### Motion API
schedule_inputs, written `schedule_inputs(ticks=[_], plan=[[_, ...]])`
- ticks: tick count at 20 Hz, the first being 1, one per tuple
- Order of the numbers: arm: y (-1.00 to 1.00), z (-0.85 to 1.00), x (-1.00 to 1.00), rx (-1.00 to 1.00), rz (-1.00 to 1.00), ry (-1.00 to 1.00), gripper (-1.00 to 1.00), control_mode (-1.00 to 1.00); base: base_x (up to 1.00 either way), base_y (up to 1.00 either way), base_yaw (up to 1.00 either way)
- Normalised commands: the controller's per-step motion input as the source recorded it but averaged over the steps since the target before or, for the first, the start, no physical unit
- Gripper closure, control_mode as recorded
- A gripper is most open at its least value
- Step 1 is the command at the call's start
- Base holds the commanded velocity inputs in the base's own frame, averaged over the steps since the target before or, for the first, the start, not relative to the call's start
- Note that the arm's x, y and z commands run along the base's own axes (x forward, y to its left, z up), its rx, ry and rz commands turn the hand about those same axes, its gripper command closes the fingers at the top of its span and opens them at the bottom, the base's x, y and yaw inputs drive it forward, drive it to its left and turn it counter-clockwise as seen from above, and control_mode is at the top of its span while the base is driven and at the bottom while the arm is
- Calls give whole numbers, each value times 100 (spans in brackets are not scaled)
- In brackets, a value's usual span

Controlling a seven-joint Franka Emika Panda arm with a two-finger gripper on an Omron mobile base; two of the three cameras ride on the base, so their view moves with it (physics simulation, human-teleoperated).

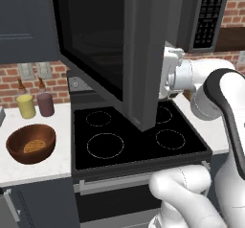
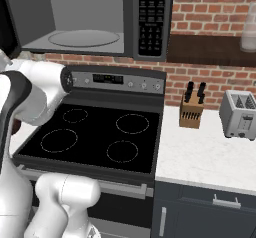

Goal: Open the microwave, place the bowl with waffle inside the microwave, then close the microwave door and turn it on.

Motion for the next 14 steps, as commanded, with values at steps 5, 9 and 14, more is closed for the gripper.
schedule_inputs(ticks=[5,9,14], plan=[[83,0,-5,-3,14,0,-100,-100,0,0,0],[78,0,-12,-3,14,0,-100,-100,0,0,0],[56,0,-10,-1,7,0,-100,-100,0,0,0]])
